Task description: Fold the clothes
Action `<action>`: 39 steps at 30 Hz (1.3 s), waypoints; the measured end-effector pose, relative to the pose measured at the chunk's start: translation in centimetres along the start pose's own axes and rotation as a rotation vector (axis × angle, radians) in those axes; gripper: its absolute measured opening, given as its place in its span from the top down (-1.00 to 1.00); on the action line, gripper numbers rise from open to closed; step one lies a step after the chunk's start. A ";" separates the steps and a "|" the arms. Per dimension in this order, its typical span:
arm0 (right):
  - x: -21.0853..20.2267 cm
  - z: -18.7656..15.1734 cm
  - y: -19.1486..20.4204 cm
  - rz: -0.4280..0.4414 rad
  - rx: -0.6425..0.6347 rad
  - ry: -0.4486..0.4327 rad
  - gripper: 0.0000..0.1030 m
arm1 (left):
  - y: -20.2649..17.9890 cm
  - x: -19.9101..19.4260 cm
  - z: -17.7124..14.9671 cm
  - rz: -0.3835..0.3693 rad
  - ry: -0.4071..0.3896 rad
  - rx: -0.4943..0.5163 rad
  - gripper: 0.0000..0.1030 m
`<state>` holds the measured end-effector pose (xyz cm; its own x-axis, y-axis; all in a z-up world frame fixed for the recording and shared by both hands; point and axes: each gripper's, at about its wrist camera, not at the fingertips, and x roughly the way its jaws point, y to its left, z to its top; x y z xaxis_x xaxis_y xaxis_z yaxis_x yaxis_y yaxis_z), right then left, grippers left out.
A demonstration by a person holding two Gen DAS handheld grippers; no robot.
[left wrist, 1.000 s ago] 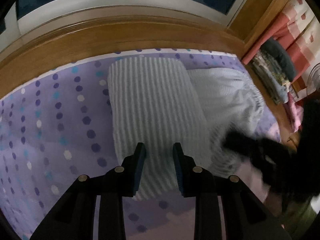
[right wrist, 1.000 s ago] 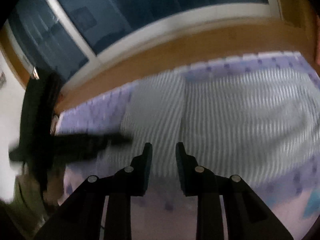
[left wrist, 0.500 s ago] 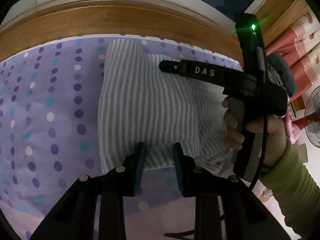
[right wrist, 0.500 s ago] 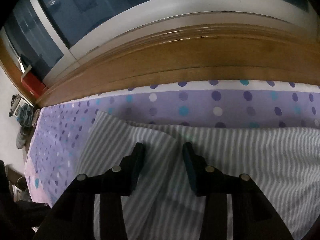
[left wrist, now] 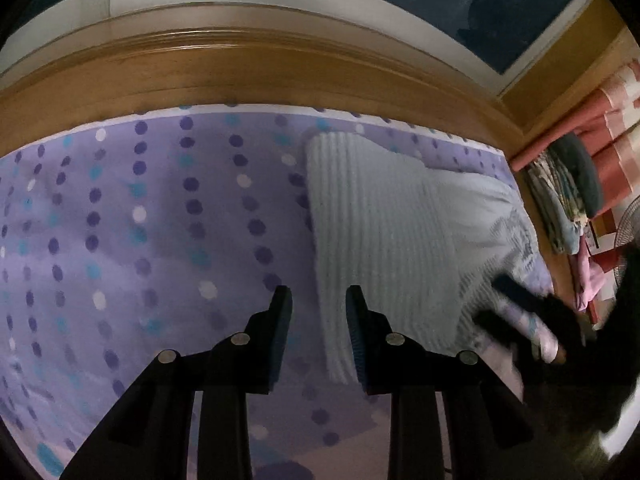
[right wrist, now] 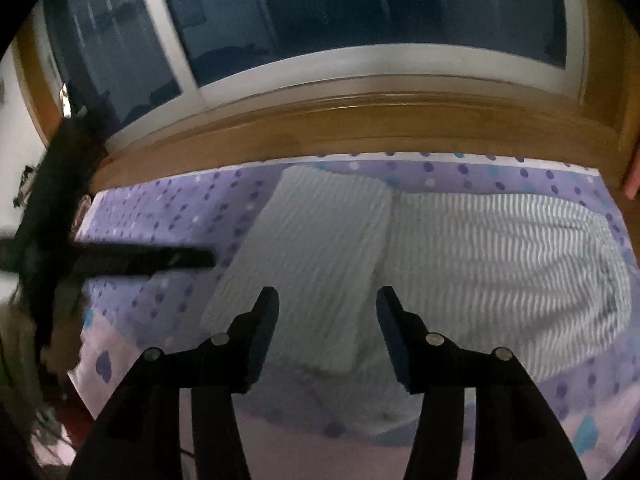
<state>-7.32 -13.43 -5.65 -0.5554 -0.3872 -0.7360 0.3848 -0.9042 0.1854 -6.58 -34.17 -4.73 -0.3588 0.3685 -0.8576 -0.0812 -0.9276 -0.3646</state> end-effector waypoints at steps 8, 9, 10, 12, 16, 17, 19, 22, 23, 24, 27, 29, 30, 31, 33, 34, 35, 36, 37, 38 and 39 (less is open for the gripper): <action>1.3 -1.7 9.1 -0.086 -0.273 -0.043 -0.18 | 0.2 1.6 2.3 -0.085 0.050 0.068 0.46; 1.7 -1.8 9.8 -0.100 -0.296 -0.045 -0.18 | 0.2 1.8 2.4 -0.093 0.055 0.076 0.46; 2.3 -1.8 10.4 -0.115 -0.314 -0.040 -0.18 | 0.1 2.0 2.6 -0.100 0.060 0.083 0.46; 3.3 -1.8 11.3 -0.146 -0.337 -0.034 -0.18 | 0.2 2.5 3.2 -0.112 0.067 0.092 0.40; 4.7 -1.9 12.0 -0.188 -0.327 -0.016 -0.18 | 0.6 3.3 4.2 -0.153 0.068 0.081 0.27; 5.2 -1.9 12.0 -0.195 -0.315 0.002 -0.18 | 0.7 3.5 4.5 -0.166 0.068 0.074 0.26; 6.0 -2.1 11.7 -0.212 -0.289 0.031 -0.18 | 0.8 4.0 5.0 -0.184 0.069 0.066 0.23; 6.9 -2.2 11.2 -0.235 -0.260 0.055 -0.18 | 0.6 5.1 5.4 -0.192 0.084 0.073 0.18; 7.1 -2.2 11.1 -0.243 -0.258 0.056 -0.19 | 0.5 5.5 5.4 -0.192 0.091 0.078 0.18; 7.3 -2.2 11.0 -0.248 -0.254 0.055 -0.19 | 0.5 5.7 5.4 -0.196 0.094 0.078 0.18; 7.2 -2.1 10.5 -0.273 -0.229 0.043 -0.14 | 0.5 6.3 5.6 -0.216 0.099 0.073 0.14; 7.1 -1.9 10.0 -0.285 -0.207 0.032 0.28 | 0.5 6.4 5.6 -0.225 0.095 0.071 0.14; 6.9 -1.9 9.6 -0.278 -0.187 0.026 0.30 | 0.5 6.5 5.6 -0.224 0.090 0.074 0.14; 6.6 -1.8 9.2 -0.271 -0.167 0.021 0.39 | 0.4 6.5 5.6 -0.219 0.085 0.074 0.15; 6.1 -1.7 8.5 -0.255 -0.137 0.009 0.47 | 0.3 6.4 5.5 -0.211 0.076 0.067 0.27; 5.8 -1.7 8.2 -0.245 -0.125 0.001 0.53 | 0.2 6.3 5.5 -0.208 0.072 0.060 0.32; 5.4 -1.6 7.9 -0.235 -0.113 -0.007 0.56 | 0.2 6.1 5.5 -0.205 0.067 0.052 0.37; 5.2 -1.6 7.7 -0.222 -0.098 -0.015 0.61 | 0.2 5.9 5.5 -0.203 0.062 0.042 0.39; 4.8 -1.3 7.4 -0.201 -0.075 -0.026 0.63 | 0.1 5.7 5.5 -0.202 0.058 0.033 0.42; 4.2 -1.2 6.9 -0.171 -0.045 -0.040 0.65 | 0.0 5.4 5.6 -0.203 0.051 0.030 0.43; 3.6 -1.1 6.4 -0.141 -0.016 -0.056 0.65 | -0.3 5.0 5.6 -0.201 0.042 0.036 0.44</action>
<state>-6.05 -20.44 -7.83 -0.6449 -0.2667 -0.7163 0.3114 -0.9475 0.0725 -13.52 -32.38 -6.86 -0.2927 0.5479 -0.7837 -0.1809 -0.8365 -0.5173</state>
